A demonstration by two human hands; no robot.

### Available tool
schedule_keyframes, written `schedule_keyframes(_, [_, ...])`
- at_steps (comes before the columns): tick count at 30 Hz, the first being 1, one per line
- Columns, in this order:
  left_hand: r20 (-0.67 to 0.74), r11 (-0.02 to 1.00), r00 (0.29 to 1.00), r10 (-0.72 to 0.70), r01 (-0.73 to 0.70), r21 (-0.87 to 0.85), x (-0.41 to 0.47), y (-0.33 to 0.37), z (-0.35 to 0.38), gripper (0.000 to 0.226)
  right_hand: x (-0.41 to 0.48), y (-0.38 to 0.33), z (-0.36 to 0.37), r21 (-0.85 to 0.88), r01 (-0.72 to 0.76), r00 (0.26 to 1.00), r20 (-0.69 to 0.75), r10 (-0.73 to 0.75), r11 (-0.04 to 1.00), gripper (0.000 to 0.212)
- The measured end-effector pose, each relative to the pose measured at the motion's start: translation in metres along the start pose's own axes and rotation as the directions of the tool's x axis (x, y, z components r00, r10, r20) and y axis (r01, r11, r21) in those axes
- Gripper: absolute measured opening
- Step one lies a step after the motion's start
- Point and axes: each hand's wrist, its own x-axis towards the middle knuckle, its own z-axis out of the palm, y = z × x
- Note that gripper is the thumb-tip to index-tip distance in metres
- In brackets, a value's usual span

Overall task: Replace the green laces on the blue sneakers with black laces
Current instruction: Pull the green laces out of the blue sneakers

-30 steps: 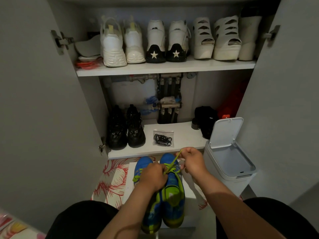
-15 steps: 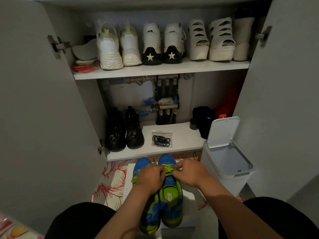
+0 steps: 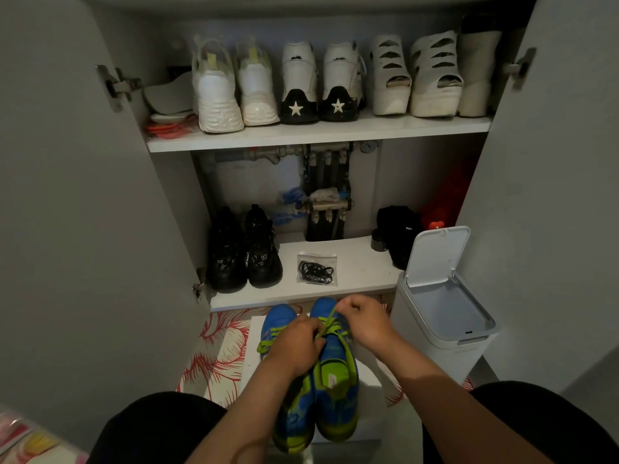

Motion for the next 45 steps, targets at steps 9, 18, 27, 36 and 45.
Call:
schedule_keyframes(9, [0.051, 0.994, 0.996, -0.073, 0.077, -0.076, 0.003, -0.002, -0.004, 0.019, 0.013, -0.002, -0.010, 0.214, -0.151, 0.984, -0.058, 0.167, 0.965, 0.027])
schedule_keyframes(18, [0.127, 0.995, 0.987, -0.099, 0.097, 0.016, 0.007, 0.000, -0.006, 0.016, 0.009, 0.017, -0.021, -0.593, -0.073, 0.996, -0.005, 0.086, 0.802, 0.023])
schedule_keyframes(27, [0.074, 0.960, 0.994, 0.076, -0.093, 0.263, 0.010, 0.004, 0.000, 0.029, 0.004, 0.012, -0.004, -0.525, 0.126, 0.982, 0.184, -0.032, 0.842, 0.028])
schedule_keyframes(36, [-0.014, 0.965, 1.000, 0.010, -0.006, 0.263, 0.017, 0.012, 0.009, 0.011, 0.005, 0.019, 0.005, -0.483, 0.164, 0.953, 0.302, -0.012, 0.860, 0.030])
schedule_keyframes(45, [-0.156, 0.956, 0.946, -0.284, 0.267, -0.122, 0.019, 0.006, -0.002, 0.008, 0.011, 0.024, 0.005, -0.458, 0.089, 0.965, 0.260, 0.038, 0.885, 0.032])
